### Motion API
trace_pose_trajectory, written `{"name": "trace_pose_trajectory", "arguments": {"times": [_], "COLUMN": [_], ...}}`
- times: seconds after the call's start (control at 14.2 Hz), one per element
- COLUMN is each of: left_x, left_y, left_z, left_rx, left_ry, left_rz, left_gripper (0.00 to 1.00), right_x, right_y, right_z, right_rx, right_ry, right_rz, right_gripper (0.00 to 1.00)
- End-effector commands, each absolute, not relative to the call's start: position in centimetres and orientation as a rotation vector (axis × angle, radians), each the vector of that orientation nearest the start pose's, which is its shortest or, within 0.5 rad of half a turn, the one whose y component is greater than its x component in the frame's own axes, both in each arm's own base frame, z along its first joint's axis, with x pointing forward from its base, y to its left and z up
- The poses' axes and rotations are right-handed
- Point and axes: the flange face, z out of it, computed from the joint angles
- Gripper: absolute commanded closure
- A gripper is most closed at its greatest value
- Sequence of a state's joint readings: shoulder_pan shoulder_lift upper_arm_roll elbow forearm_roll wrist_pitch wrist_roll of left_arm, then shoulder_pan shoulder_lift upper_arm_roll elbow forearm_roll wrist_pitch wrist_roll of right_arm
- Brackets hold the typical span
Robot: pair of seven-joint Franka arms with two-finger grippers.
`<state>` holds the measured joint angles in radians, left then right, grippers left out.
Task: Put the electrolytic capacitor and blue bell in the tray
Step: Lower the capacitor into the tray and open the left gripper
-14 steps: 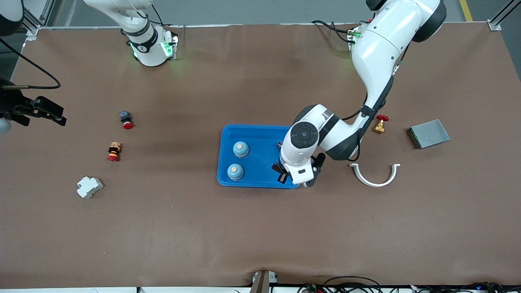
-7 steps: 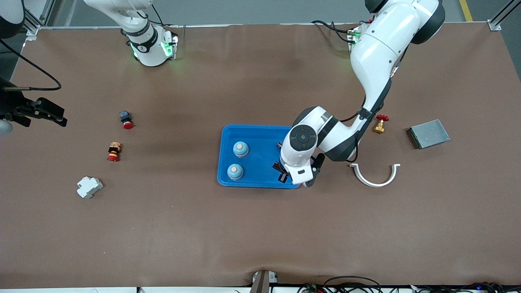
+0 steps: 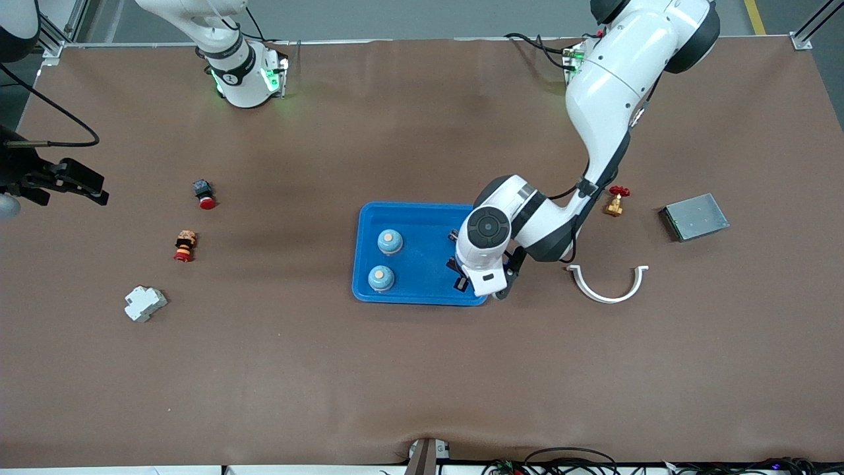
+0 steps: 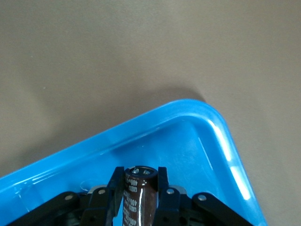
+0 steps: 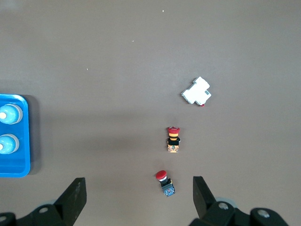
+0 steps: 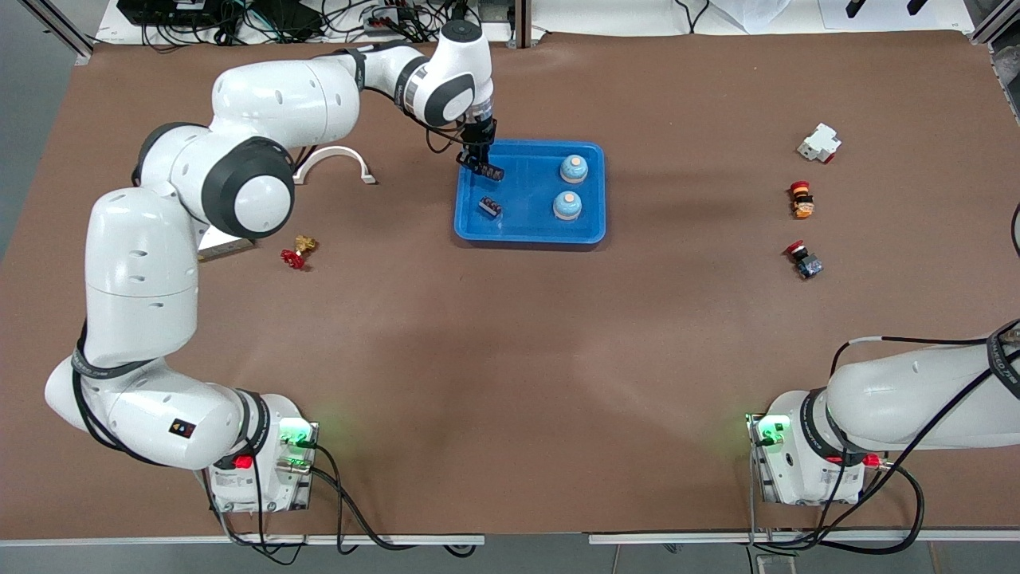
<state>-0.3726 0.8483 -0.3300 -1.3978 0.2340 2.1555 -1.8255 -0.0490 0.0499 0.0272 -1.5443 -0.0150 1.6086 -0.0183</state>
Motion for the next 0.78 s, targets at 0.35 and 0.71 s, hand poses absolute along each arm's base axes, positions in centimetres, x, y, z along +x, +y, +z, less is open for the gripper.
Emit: {"name": "trace_pose_trajectory", "arguments": {"times": [0.35,0.71], "left_x": [58.7,58.7], "left_y": [-41.7,-41.8], "left_z": [19.8,19.5], "left_rx": [-2.610,-2.612], "left_ry": [-1.596,-1.588], "left_rz": [0.076,0.075], "left_gripper": [1.00,1.00], "right_x": [57.3,57.2], "right_y": [-0.6,0.3], "right_z": [61.2,60.9], "right_rx": [-3.128,-3.072], "right_ry": [0.003,-0.004], "right_rz": [-0.012,0.001], "right_gripper": [0.00,0.00]}}
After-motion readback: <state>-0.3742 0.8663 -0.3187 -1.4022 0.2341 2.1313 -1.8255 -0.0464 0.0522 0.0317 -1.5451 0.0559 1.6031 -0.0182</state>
